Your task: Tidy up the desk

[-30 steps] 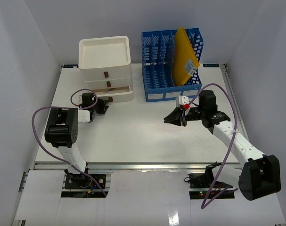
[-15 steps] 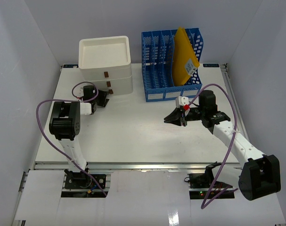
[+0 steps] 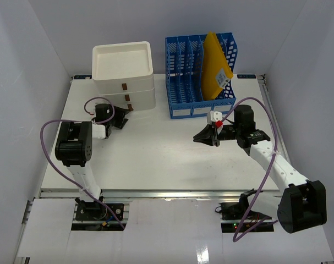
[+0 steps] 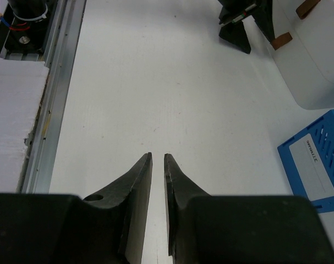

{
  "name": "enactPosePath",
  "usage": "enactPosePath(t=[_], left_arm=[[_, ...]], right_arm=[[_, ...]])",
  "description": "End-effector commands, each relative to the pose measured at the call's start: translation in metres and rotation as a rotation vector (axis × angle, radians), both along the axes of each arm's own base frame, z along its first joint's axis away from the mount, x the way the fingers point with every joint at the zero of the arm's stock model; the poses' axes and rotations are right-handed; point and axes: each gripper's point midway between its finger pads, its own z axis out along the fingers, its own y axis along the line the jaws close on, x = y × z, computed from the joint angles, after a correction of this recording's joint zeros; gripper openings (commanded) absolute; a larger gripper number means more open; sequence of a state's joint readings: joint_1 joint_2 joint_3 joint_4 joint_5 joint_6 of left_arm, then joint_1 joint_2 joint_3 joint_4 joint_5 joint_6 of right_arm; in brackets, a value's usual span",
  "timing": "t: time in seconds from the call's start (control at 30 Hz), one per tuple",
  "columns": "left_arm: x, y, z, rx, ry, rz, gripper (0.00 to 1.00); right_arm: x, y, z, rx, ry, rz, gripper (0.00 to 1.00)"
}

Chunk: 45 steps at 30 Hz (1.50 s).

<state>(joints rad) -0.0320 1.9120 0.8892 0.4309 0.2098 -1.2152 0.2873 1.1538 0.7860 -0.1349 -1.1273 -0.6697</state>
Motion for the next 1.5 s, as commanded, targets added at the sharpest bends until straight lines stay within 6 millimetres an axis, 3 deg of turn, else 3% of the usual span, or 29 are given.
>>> enactPosePath(t=[0.0, 0.07, 0.13, 0.23, 0.4, 0.5, 0.57, 0.77, 0.93, 1.03, 1.23, 1.47], left_arm=[[-0.039, -0.021, 0.074, 0.067, -0.269, -0.23, 0.67], [-0.065, -0.021, 0.075, 0.138, -0.295, -0.298, 0.72], [-0.083, -0.023, 0.089, 0.196, -0.346, -0.358, 0.74], [-0.121, -0.031, 0.133, 0.306, -0.505, -0.478, 0.78], [-0.188, -0.045, 0.17, 0.378, -0.693, -0.632, 0.81], [-0.203, -0.034, 0.175, 0.443, -0.695, -0.566, 0.93], [-0.199, -0.021, 0.168, 0.465, -0.627, -0.483, 0.98], [-0.177, -0.013, 0.128, 0.321, -0.419, -0.361, 0.95], [-0.139, -0.015, 0.11, 0.179, -0.302, -0.298, 0.74], [-0.115, -0.013, 0.091, 0.135, -0.221, -0.265, 0.67], [-0.073, 0.005, 0.062, 0.075, -0.094, -0.096, 0.43], [-0.036, 0.033, 0.033, -0.031, -0.021, 0.104, 0.32]], right_arm=[[0.003, -0.006, 0.0, -0.006, 0.018, -0.026, 0.22], [0.007, -0.009, -0.001, -0.024, 0.022, -0.055, 0.23], [0.009, -0.011, -0.001, -0.042, 0.028, -0.083, 0.26], [0.016, -0.021, -0.005, -0.097, 0.049, -0.167, 0.29], [0.017, -0.034, -0.008, -0.144, 0.063, -0.26, 0.36], [0.013, -0.038, -0.012, -0.15, 0.072, -0.279, 0.38], [0.01, -0.041, -0.017, -0.157, 0.083, -0.288, 0.39], [0.012, -0.047, -0.028, -0.172, 0.095, -0.308, 0.4], [0.015, -0.048, -0.03, -0.165, 0.104, -0.313, 0.39], [0.014, -0.049, -0.032, -0.161, 0.104, -0.309, 0.39], [0.009, -0.046, -0.034, -0.145, 0.109, -0.28, 0.39], [-0.002, -0.043, -0.027, -0.112, 0.107, -0.246, 0.39]])
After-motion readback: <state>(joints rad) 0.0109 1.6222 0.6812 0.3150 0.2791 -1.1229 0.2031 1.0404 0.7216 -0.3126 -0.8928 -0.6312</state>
